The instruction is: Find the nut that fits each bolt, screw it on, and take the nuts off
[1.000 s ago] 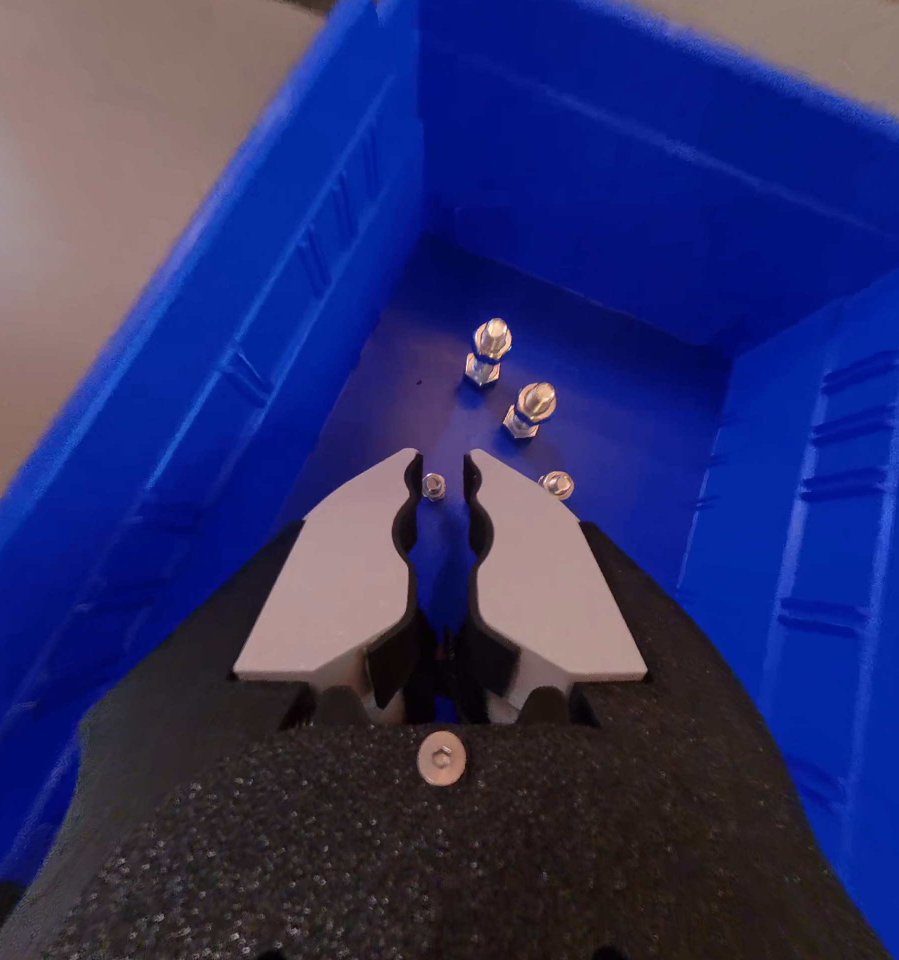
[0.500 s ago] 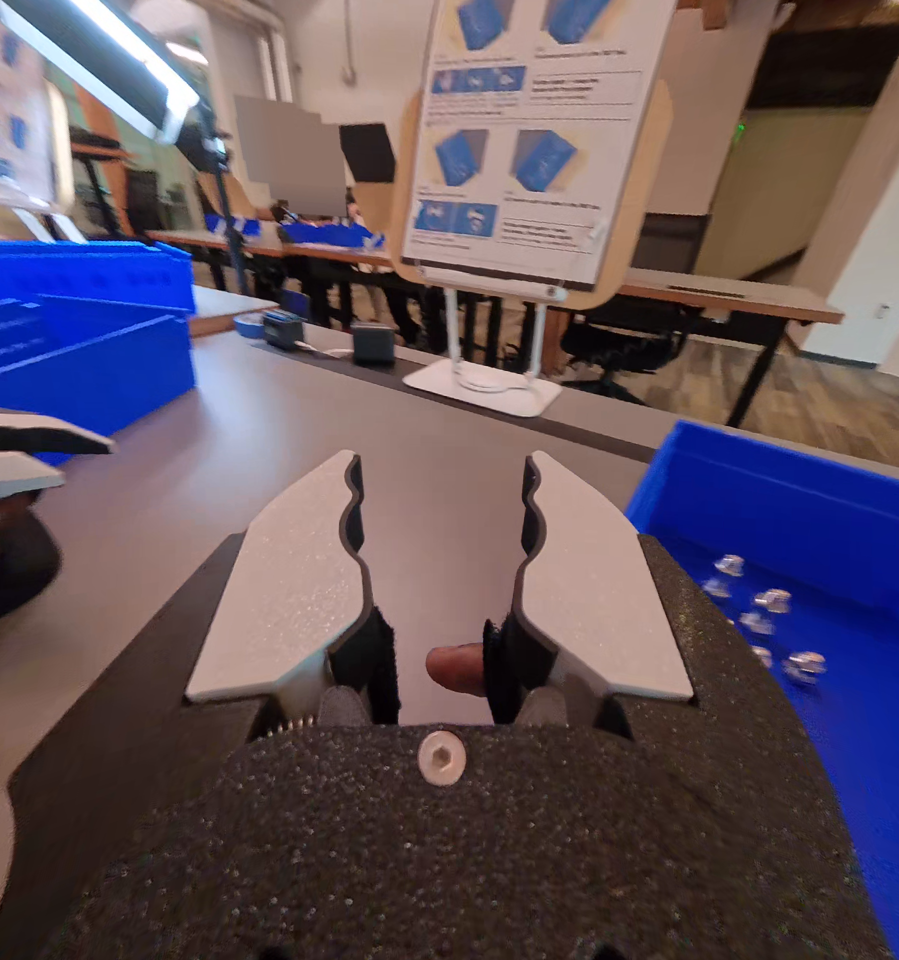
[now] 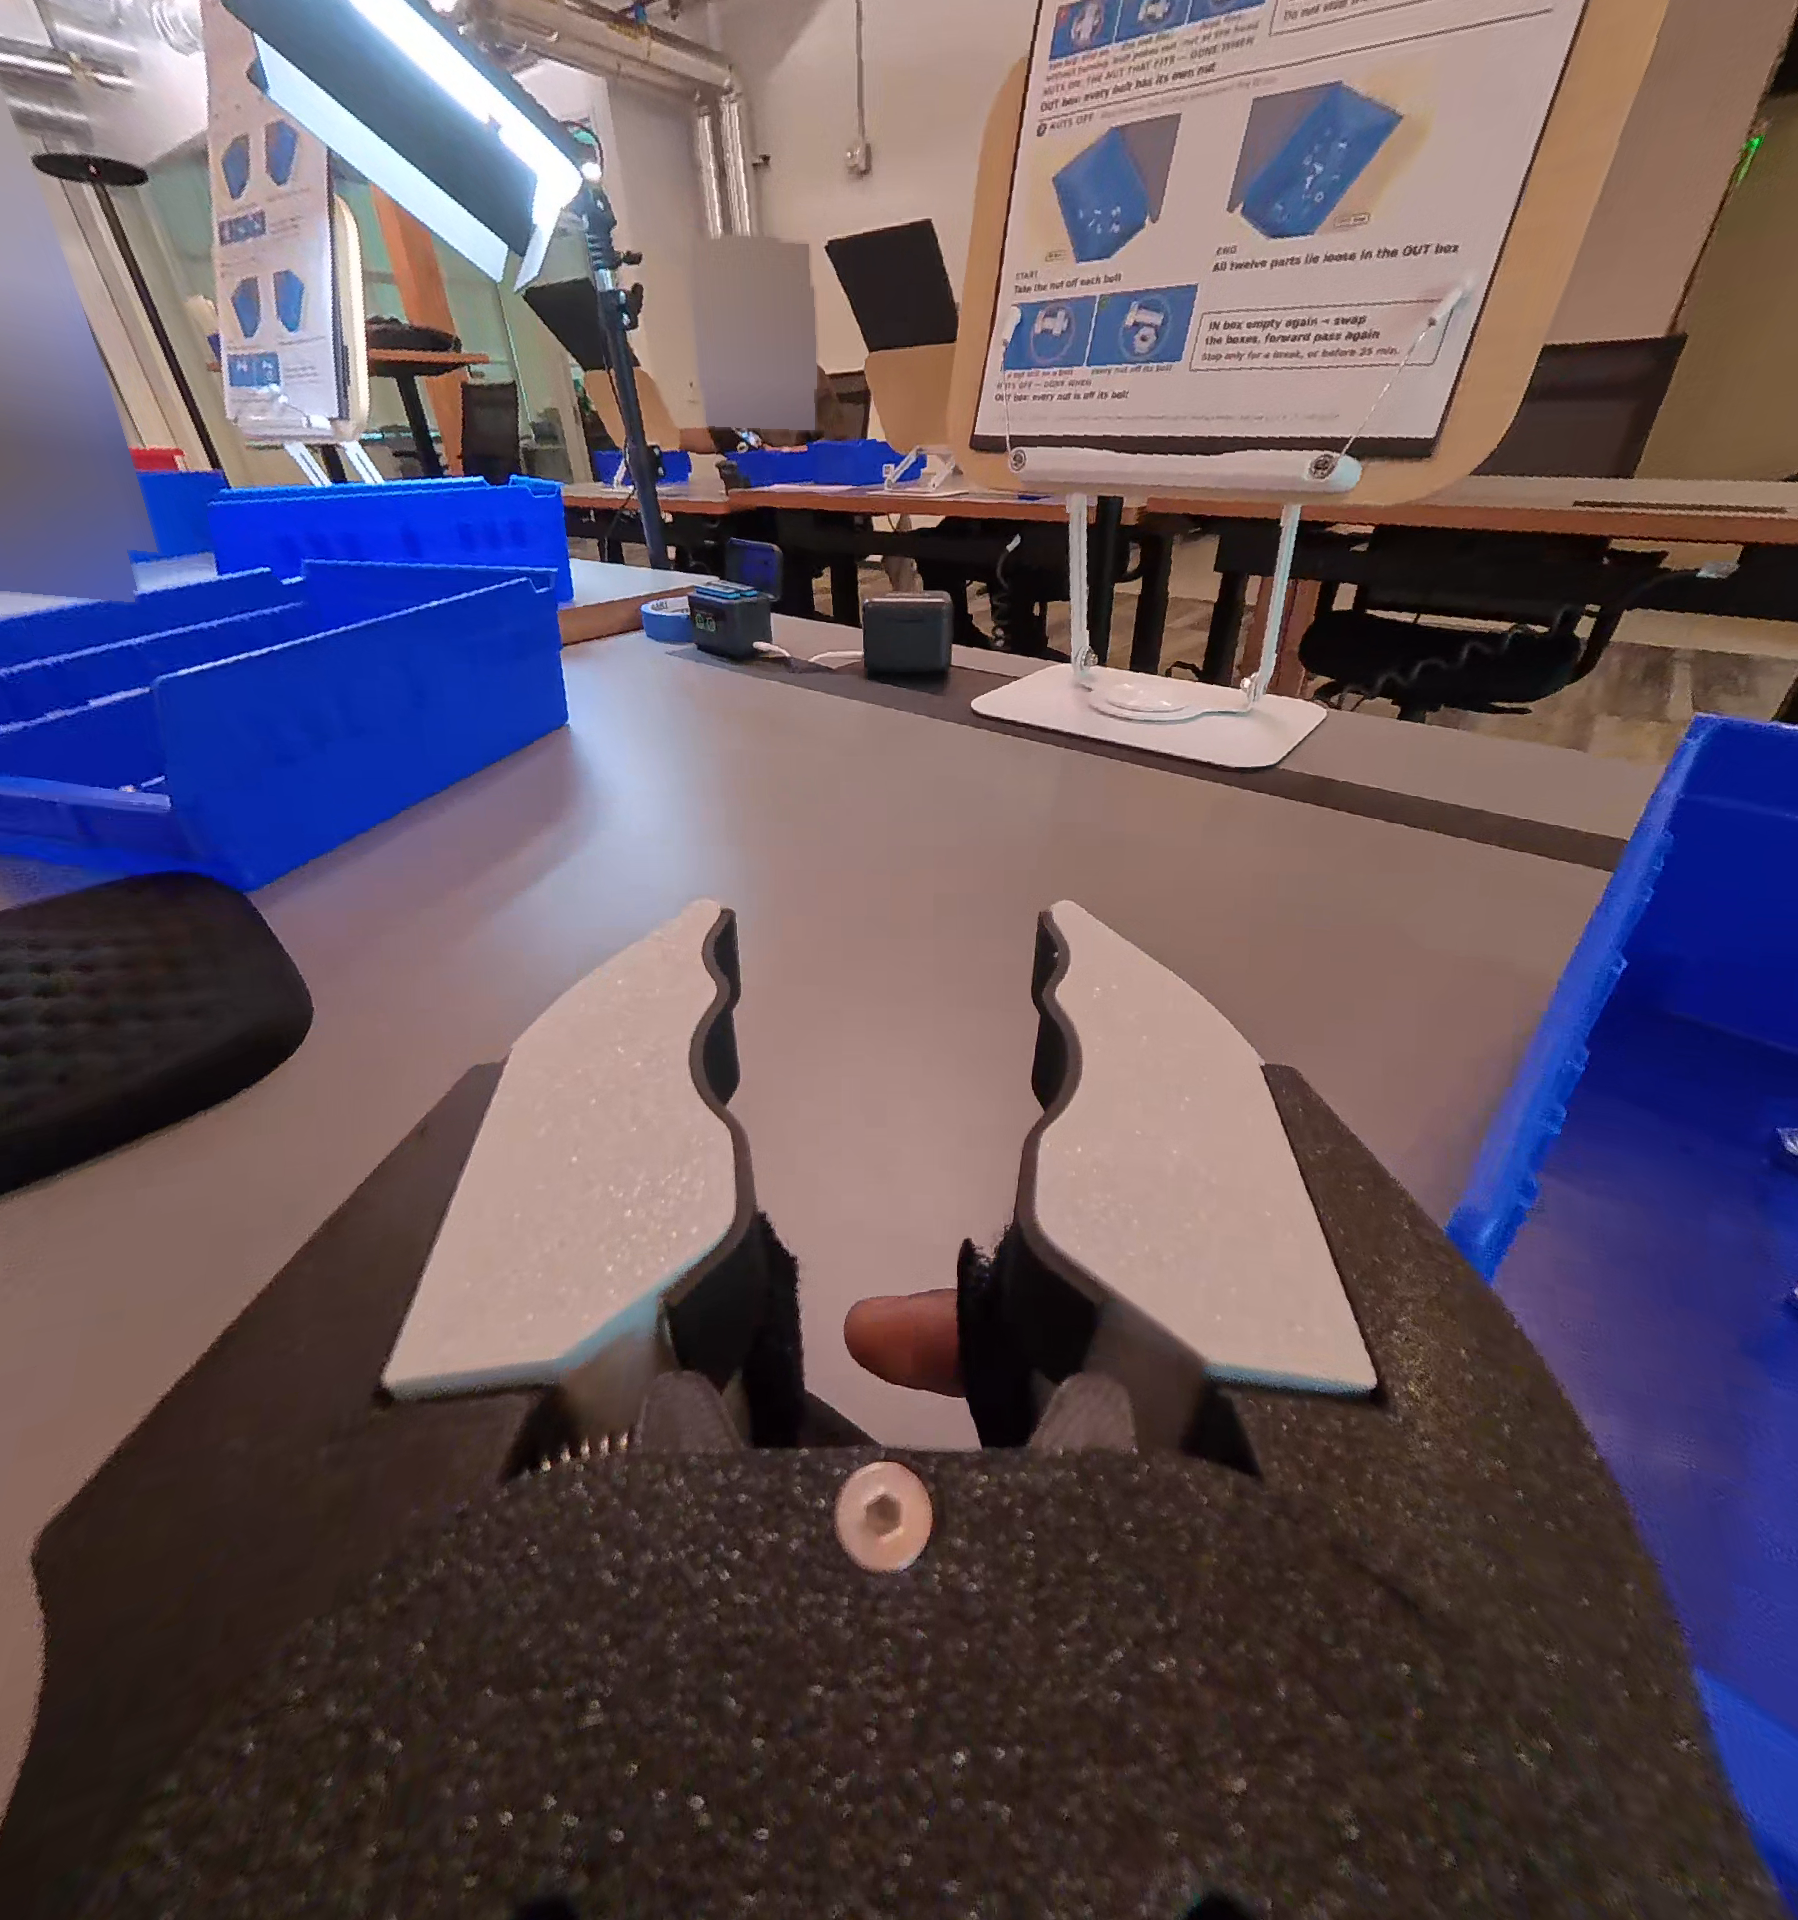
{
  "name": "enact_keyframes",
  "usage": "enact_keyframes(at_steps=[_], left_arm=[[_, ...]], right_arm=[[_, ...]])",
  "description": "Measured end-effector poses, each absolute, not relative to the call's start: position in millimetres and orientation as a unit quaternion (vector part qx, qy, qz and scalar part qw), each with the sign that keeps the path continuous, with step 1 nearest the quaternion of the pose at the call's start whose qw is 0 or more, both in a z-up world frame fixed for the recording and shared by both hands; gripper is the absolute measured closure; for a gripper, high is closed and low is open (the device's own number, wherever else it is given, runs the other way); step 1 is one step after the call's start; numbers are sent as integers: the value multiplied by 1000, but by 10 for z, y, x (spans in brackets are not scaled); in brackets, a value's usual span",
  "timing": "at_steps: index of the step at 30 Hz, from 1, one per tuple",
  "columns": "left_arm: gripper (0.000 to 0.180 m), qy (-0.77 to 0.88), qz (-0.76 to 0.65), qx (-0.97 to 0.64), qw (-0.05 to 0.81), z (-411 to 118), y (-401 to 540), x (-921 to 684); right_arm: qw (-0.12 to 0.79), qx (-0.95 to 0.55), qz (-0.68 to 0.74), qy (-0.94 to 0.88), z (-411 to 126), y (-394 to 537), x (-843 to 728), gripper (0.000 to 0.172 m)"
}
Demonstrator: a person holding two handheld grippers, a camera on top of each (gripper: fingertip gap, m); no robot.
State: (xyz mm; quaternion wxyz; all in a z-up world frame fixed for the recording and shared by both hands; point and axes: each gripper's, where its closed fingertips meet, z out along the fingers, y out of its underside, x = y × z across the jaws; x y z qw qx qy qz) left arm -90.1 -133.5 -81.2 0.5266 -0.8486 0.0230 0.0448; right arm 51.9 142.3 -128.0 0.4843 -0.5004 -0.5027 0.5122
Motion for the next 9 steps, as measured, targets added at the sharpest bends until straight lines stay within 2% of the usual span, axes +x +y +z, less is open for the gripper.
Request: enact_keyframes(at_steps=[4,9], left_arm=[[147,42,96,-938,331,-960,-1976,-1561],[153,108,108,-987,58,-1600,-2677,-2218]], right_arm=[[487,-502,518,-494,-1264,1445,533,118],[488,-498,518,-495,-1258,1434,536,119]])
